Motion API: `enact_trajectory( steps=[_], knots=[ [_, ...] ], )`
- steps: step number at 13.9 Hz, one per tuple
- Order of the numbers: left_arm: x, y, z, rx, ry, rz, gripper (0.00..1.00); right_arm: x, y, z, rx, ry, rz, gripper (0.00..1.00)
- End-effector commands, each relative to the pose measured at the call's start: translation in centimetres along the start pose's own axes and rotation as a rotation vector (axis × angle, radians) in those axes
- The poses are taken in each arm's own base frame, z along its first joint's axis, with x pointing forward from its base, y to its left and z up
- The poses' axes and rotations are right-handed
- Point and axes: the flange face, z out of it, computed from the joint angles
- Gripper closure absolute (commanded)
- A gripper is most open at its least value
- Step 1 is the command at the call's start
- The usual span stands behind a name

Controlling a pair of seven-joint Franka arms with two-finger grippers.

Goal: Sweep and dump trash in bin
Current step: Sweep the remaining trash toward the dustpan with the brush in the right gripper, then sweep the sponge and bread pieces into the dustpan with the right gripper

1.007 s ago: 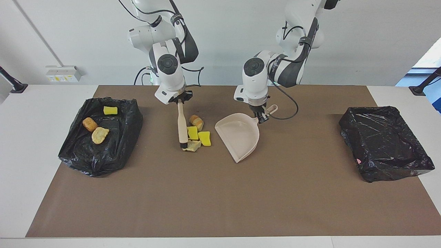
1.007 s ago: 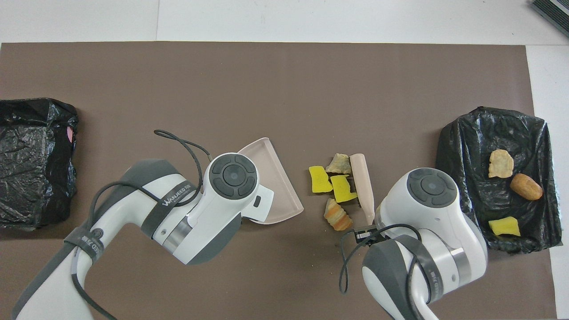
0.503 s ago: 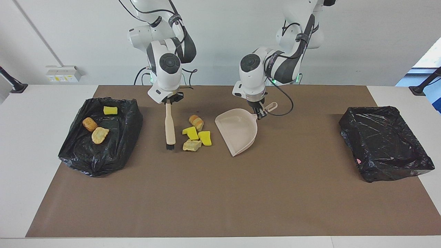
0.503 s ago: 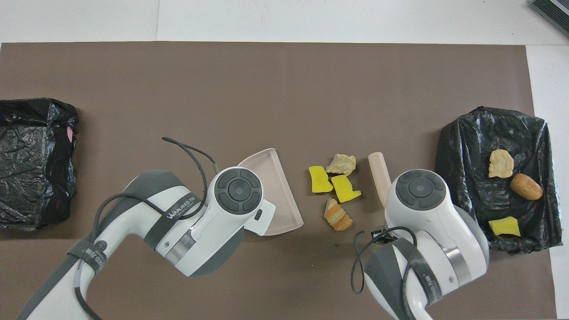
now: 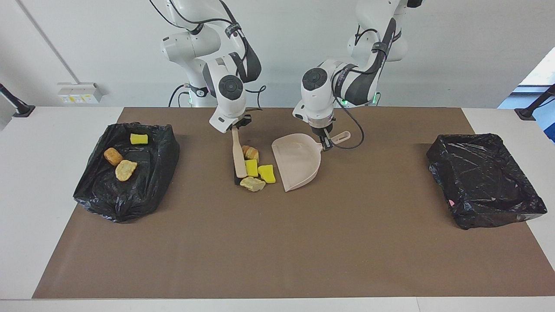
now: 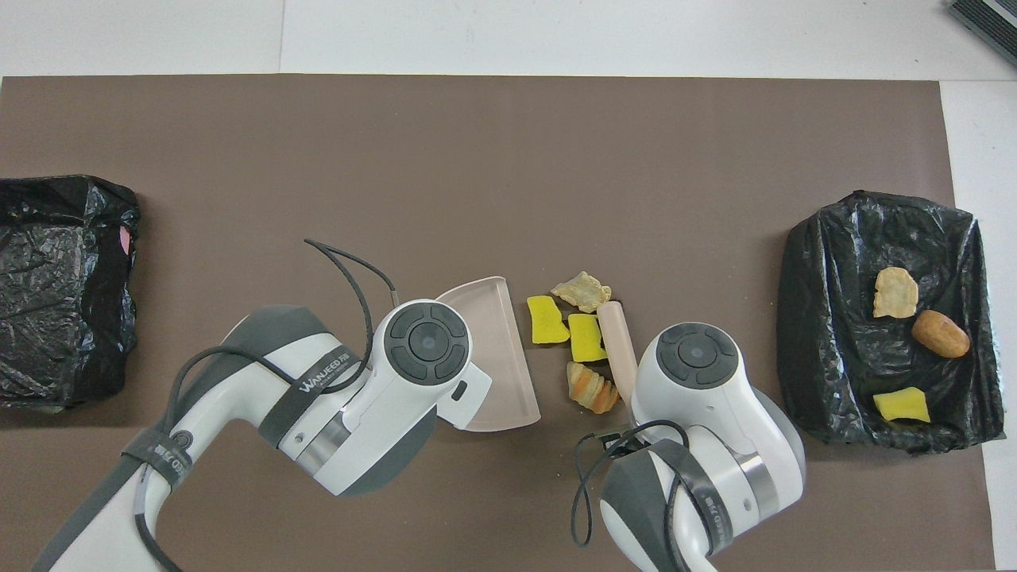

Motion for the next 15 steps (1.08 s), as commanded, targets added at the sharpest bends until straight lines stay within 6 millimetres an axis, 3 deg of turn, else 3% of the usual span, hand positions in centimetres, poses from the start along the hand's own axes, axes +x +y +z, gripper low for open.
enact_trajectory(
  steps=[1, 6, 9, 13, 15],
  knots=[
    [-0.3, 1.5, 0.5, 0.014, -0.011, 0.024, 1.0, 0.4, -2.0, -0.4, 0.123, -0.004, -0.027, 1.0],
    [-0.6, 1.5, 0.8, 0.012, -0.009, 0.015, 1.0, -0.1, -5.2, -1.6, 0.336, -0.038, -0.074, 1.0],
    [-0.7, 1.4, 0.9, 0.002, -0.004, 0.006, 1.0, -0.5, -6.1, -4.4, 0.513, -0.045, -0.098, 1.0],
    [-1.3, 0.5, 1.2, -0.017, 0.014, -0.023, 1.0, -2.6, -2.8, -10.6, 0.572, -0.036, -0.054, 1.0],
    [-1.7, -0.2, 1.4, -0.019, 0.029, -0.038, 1.0, -2.3, 0.0, -12.6, 0.562, -0.028, -0.047, 1.0]
  ],
)
